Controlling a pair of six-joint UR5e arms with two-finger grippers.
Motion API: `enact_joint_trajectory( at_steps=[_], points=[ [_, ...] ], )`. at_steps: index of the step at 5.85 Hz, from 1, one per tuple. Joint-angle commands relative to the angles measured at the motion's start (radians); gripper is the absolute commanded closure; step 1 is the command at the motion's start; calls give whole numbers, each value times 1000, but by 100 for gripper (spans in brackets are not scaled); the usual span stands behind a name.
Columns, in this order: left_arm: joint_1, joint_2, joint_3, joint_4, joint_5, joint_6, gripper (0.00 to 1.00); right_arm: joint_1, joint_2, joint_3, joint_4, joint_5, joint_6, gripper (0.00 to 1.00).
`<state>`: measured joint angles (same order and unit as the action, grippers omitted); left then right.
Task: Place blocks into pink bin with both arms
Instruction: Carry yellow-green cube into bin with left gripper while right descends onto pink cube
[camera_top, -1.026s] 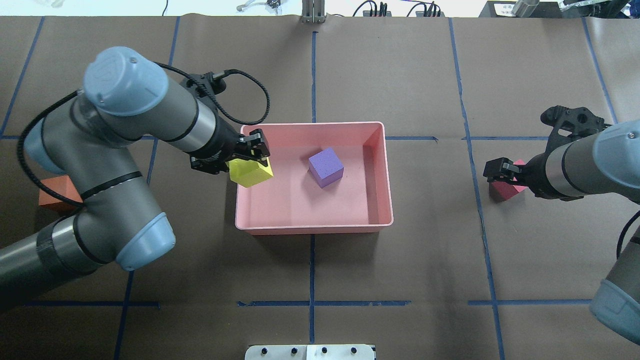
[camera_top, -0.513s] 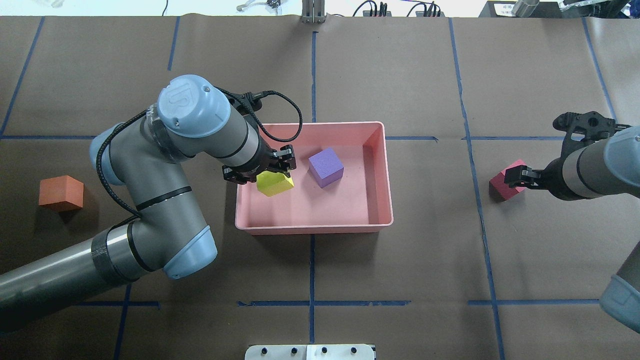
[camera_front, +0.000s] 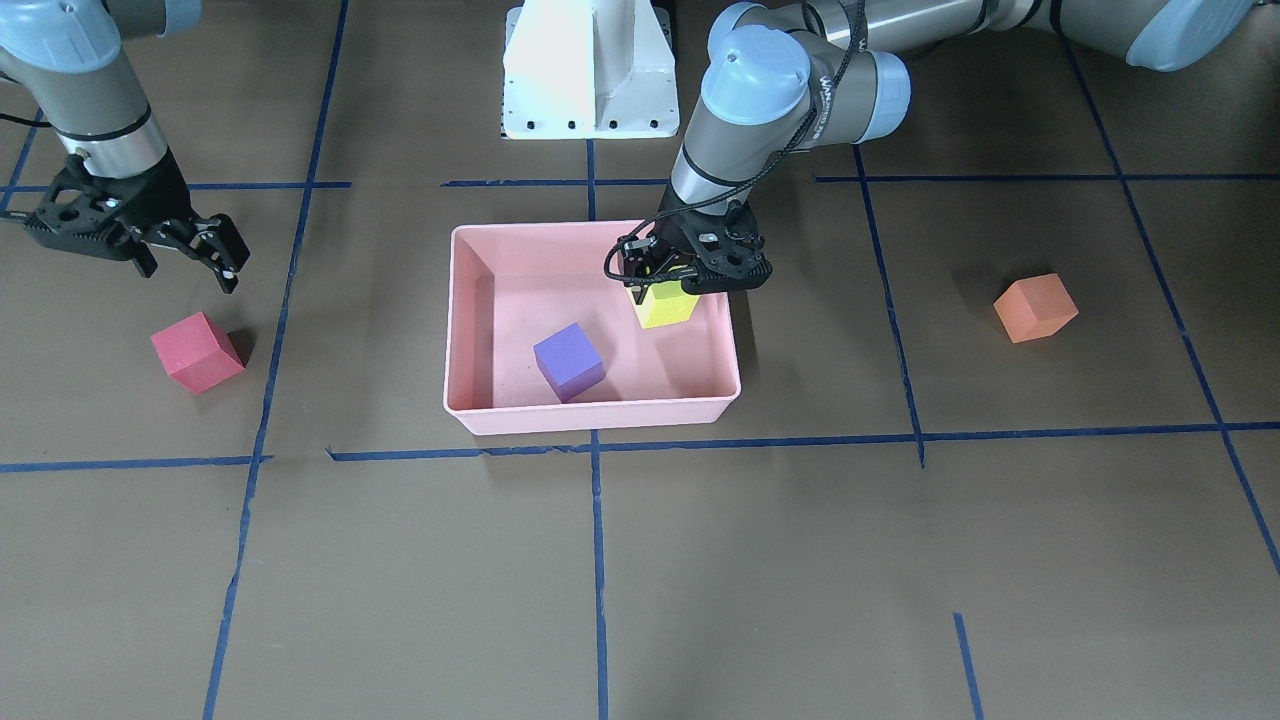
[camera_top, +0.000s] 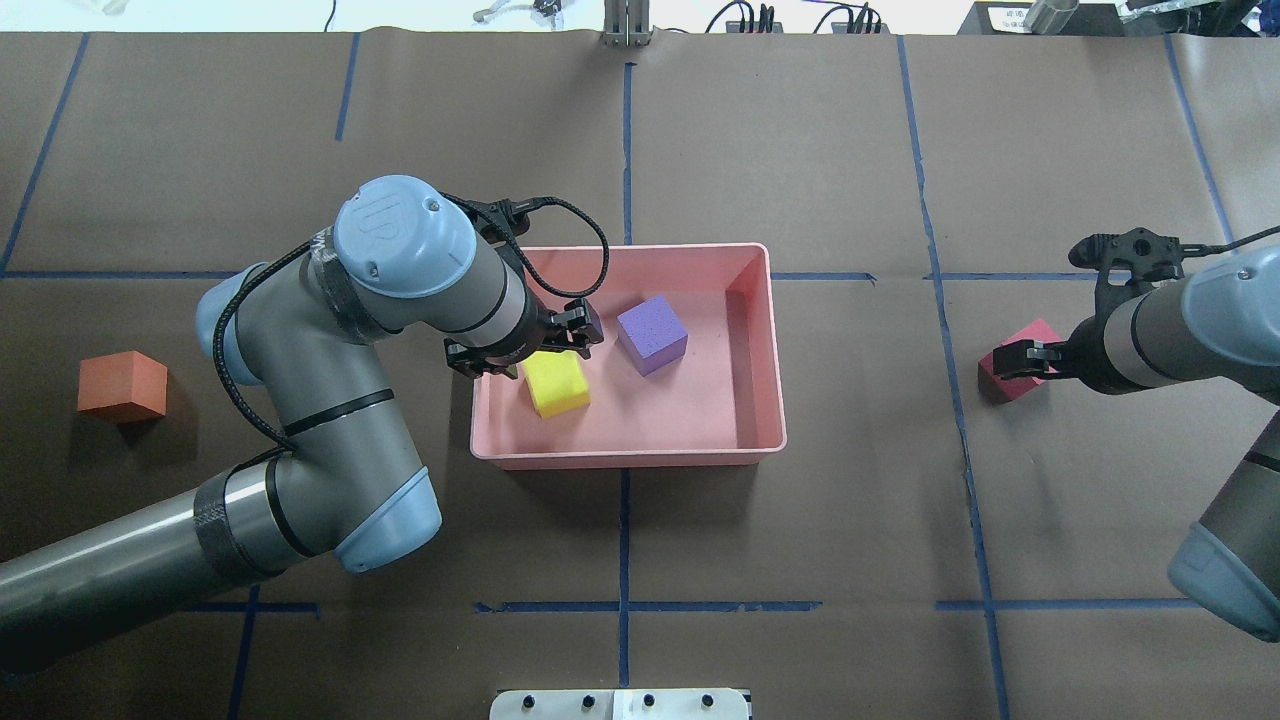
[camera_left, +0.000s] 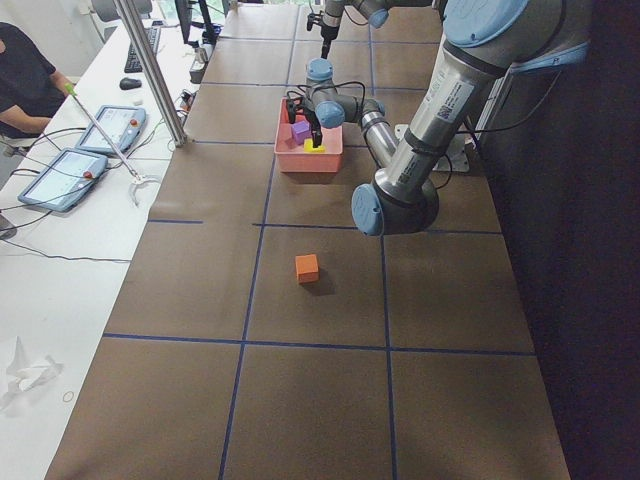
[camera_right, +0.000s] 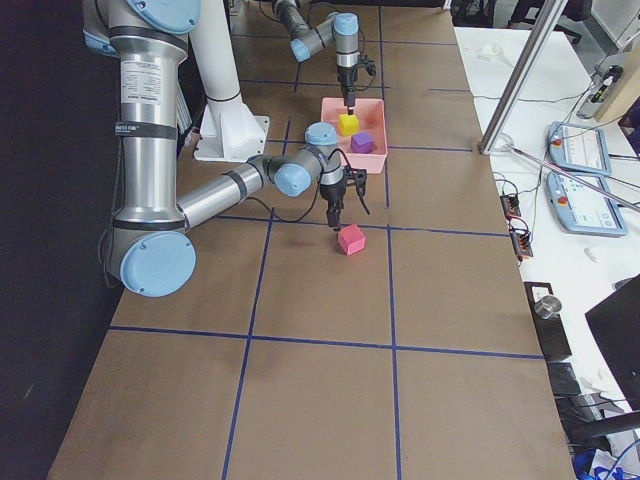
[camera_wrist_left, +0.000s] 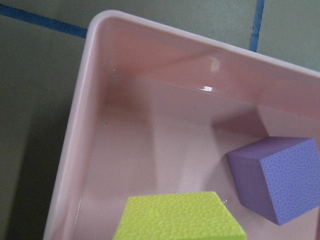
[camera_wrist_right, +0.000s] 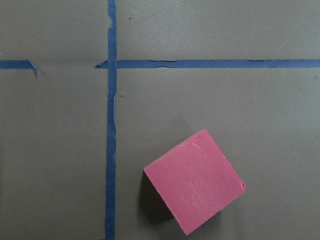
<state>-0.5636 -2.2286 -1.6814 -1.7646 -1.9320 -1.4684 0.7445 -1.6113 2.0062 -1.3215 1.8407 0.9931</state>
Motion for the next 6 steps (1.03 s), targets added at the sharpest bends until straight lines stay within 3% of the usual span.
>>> enact_joint_trajectory(
  at_steps=[1, 2, 3, 4, 6],
  points=[
    [1, 1, -12, -1, 1, -1, 6, 13, 58, -88, 4, 6, -365, 0],
    [1, 3, -21, -1, 2, -3, 0, 47, 108, -146, 4, 56, -486, 0],
    [-1, 4, -21, -1, 2, -3, 0, 88, 144, -193, 4, 140, -595, 0],
    [1, 4, -21, -1, 14, -3, 0, 105, 149, -210, 4, 149, -678, 0],
    [1, 4, -26, -3, 14, -6, 0, 110, 148, -253, 5, 231, -694, 0]
  ],
)
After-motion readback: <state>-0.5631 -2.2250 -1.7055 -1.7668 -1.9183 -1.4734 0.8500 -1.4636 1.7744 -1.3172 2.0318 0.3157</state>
